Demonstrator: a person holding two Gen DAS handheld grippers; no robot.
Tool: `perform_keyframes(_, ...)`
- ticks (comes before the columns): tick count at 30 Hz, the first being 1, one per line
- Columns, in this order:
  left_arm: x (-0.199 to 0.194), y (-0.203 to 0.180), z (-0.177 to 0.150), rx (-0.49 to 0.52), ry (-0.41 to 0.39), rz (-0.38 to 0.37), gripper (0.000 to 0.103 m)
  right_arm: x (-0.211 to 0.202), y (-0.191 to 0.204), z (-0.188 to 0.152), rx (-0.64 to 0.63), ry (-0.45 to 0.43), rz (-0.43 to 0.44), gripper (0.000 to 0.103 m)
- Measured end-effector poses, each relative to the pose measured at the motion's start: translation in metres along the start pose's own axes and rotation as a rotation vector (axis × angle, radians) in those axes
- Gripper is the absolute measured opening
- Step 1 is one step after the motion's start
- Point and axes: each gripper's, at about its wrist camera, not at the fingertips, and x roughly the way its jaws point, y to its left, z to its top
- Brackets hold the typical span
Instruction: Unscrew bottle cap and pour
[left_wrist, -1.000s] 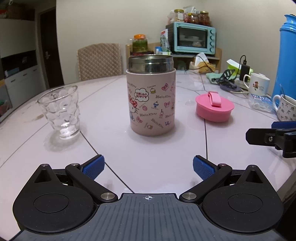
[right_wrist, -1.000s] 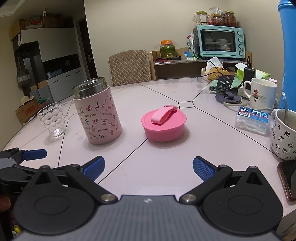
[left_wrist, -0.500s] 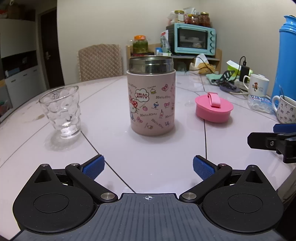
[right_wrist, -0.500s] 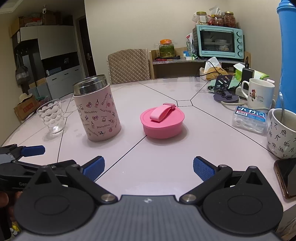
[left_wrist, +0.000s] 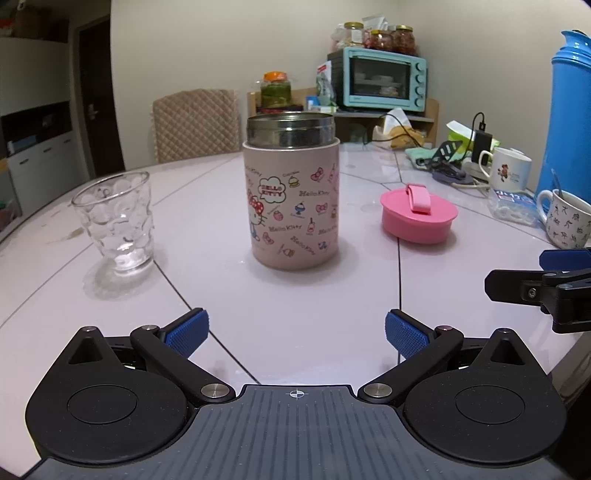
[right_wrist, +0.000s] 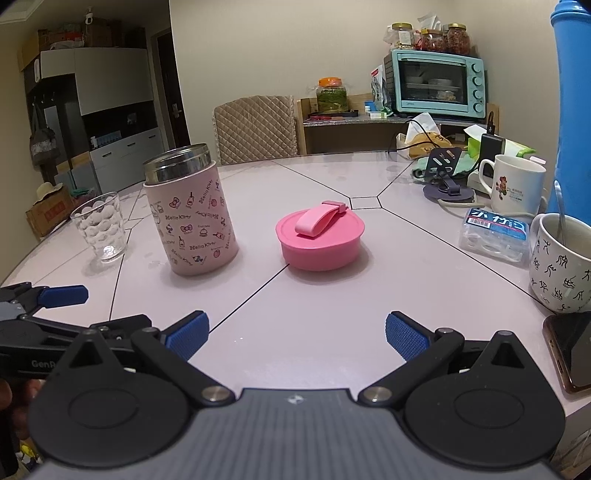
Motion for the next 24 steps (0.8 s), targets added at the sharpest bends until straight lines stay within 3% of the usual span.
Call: perform_keyframes(24, 0.0010, -0.0094, 0.0004, 0.008, -0.017, -0.015, 0.103, -0.0018, -0.0050, 0.0001, 0.010, -0.016, -0.001, 0.103)
